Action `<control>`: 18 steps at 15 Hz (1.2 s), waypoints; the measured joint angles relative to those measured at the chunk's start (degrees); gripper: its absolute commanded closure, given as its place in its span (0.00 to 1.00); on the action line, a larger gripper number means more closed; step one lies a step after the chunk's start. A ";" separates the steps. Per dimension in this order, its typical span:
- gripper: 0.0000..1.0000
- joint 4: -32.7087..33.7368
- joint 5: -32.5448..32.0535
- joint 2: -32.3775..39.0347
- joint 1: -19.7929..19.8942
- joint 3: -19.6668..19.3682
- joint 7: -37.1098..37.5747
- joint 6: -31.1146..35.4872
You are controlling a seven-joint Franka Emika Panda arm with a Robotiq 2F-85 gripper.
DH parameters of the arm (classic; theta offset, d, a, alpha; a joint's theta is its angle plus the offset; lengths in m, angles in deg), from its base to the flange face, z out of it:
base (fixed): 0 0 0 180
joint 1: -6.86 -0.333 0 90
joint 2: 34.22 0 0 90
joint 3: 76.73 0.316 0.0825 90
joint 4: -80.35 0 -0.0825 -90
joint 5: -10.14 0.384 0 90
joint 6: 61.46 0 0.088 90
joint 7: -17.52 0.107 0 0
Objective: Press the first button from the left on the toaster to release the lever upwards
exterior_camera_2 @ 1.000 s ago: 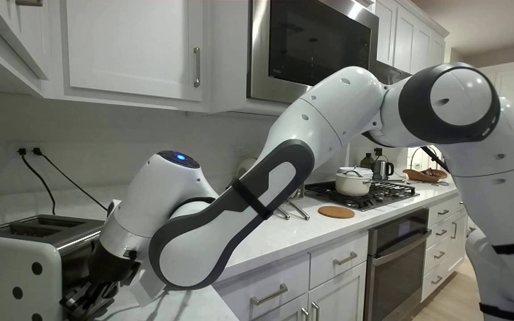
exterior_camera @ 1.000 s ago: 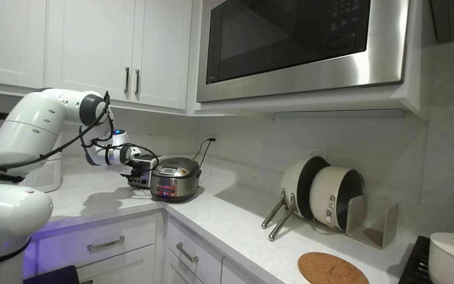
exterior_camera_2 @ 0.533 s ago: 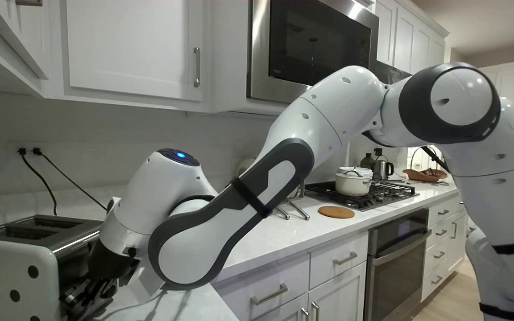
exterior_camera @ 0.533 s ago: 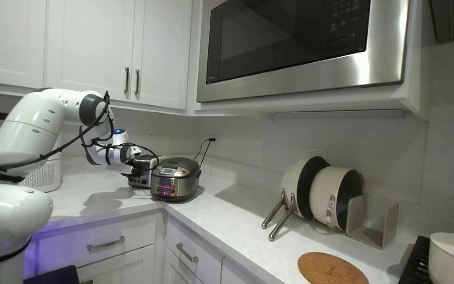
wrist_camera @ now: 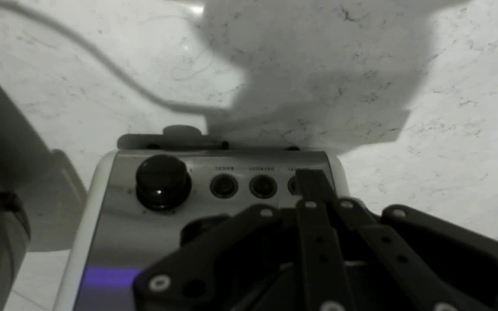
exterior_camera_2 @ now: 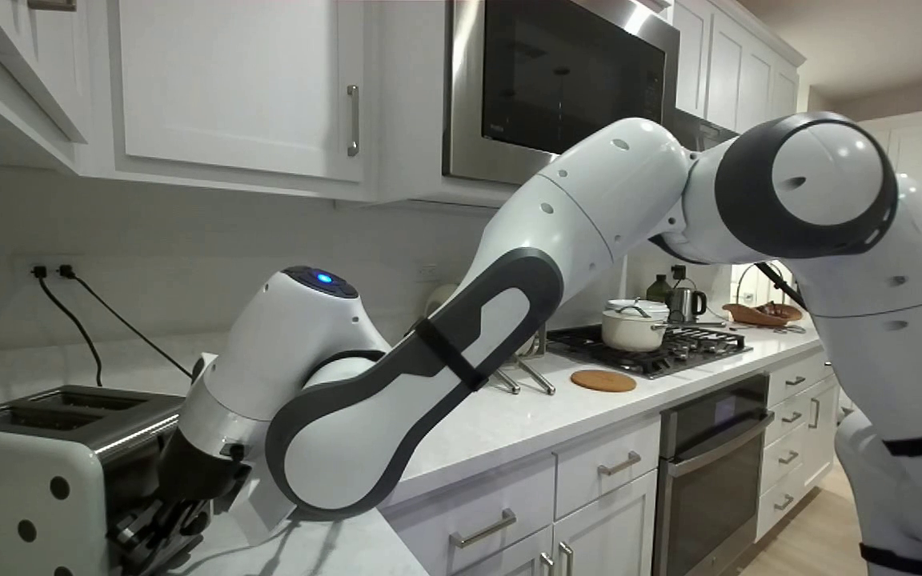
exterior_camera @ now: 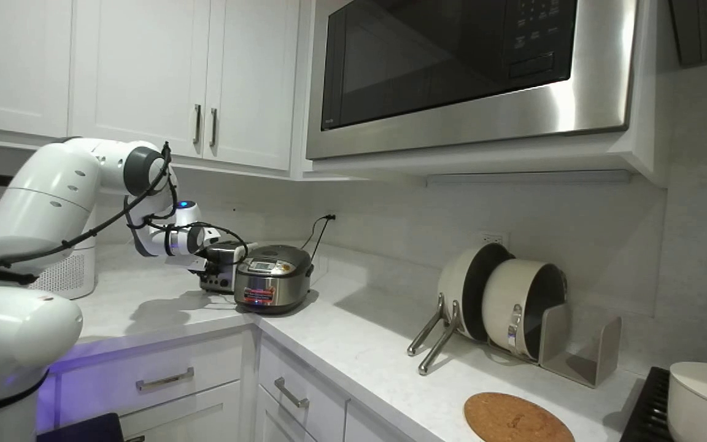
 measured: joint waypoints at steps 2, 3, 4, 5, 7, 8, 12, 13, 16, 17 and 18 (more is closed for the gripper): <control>1.00 0.04 0.07 0.05 0.05 0.07 -0.04 -0.02; 1.00 0.05 0.09 0.06 0.06 0.08 -0.05 -0.03; 1.00 0.06 0.10 0.07 0.08 0.10 -0.05 -0.04; 1.00 0.07 0.11 0.08 0.10 0.13 -0.05 -0.04; 1.00 0.10 0.15 0.11 0.13 0.17 -0.05 -0.07; 1.00 0.14 0.26 0.14 0.21 0.28 -0.09 -0.12; 1.00 0.34 0.35 0.29 0.35 0.47 -0.12 -0.35; 1.00 0.39 0.54 0.33 0.47 0.62 -0.19 -0.41; 1.00 0.88 1.50 0.57 0.93 1.23 -0.29 -1.21; 1.00 1.17 1.84 0.72 1.02 1.40 -0.32 -1.70; 1.00 1.57 2.14 0.96 1.15 1.64 -0.37 -2.34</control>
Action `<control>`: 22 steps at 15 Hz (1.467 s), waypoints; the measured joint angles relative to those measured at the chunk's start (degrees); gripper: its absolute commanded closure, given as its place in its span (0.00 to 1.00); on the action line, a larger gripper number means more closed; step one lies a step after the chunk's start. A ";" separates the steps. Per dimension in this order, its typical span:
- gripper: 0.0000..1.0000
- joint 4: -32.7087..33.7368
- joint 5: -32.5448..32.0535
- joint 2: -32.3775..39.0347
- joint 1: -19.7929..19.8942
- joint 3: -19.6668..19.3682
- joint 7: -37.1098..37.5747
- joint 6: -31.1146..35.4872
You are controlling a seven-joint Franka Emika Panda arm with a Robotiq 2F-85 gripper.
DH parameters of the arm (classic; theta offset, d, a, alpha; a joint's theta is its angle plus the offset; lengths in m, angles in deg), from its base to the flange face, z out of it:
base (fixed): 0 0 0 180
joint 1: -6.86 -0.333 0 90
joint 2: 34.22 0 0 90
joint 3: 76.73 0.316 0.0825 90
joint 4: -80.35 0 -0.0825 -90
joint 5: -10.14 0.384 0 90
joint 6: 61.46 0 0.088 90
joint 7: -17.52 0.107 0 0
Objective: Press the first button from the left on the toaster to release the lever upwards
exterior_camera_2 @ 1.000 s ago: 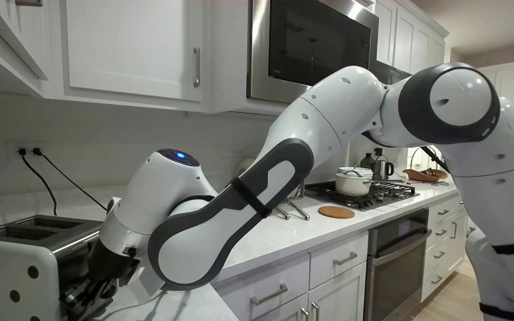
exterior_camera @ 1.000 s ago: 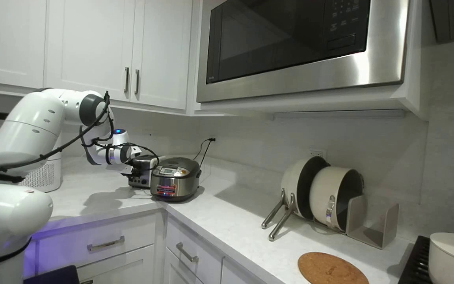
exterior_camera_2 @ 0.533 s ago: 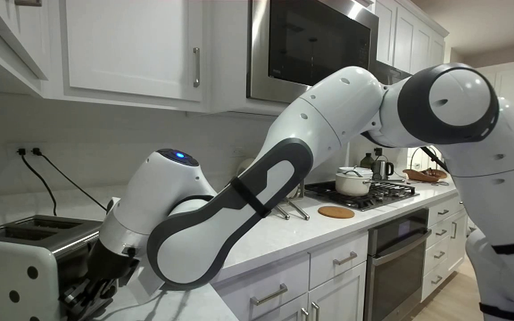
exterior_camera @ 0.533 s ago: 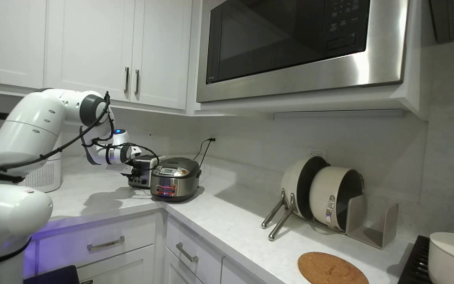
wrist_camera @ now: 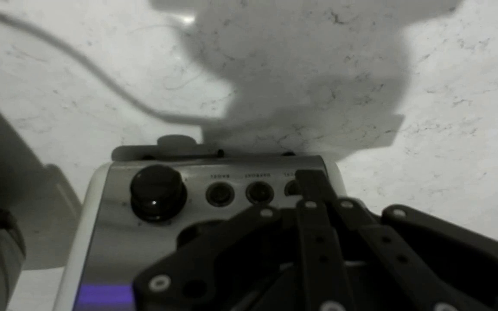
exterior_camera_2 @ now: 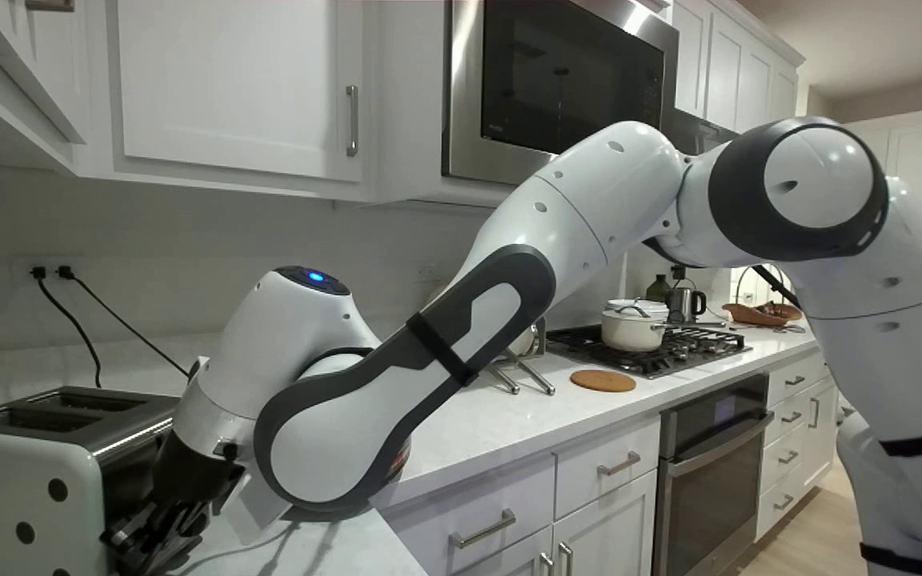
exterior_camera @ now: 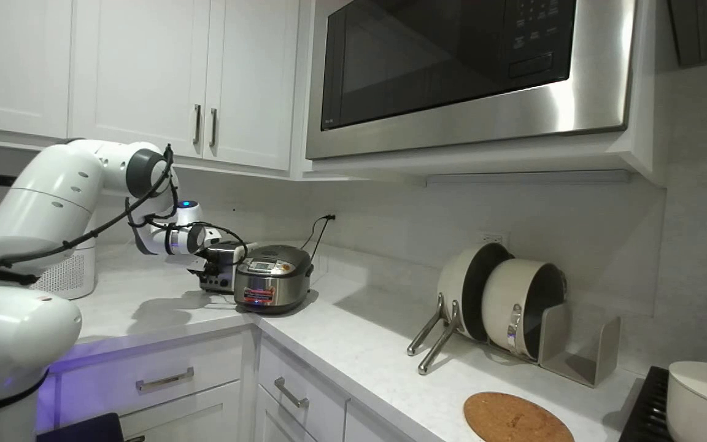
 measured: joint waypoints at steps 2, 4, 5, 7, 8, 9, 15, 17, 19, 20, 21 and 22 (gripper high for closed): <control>1.00 0.90 0.25 0.50 0.18 0.47 -0.03 -1.26; 1.00 1.59 0.34 0.72 0.32 0.75 -0.04 -2.46; 1.00 1.81 0.34 0.79 0.34 0.81 -0.04 -2.81; 1.00 1.94 0.30 0.83 0.33 0.82 -0.04 -2.98; 1.00 1.94 0.29 0.83 0.33 0.82 -0.04 -2.98; 1.00 1.94 0.29 0.83 0.33 0.82 -0.04 -2.98; 1.00 1.95 -2.11 0.81 -0.22 0.20 -0.05 -2.96; 1.00 1.96 -5.31 0.76 -1.29 -0.89 -0.09 -2.97; 1.00 1.96 -7.94 0.72 -2.05 -1.67 -0.29 -2.98; 1.00 1.96 -9.01 0.71 -2.37 -1.98 -0.45 -2.98; 1.00 1.95 -9.98 0.70 -2.69 -2.33 -0.60 -2.98; 1.00 1.95 -11.00 0.66 -3.09 -2.78 -0.62 -2.98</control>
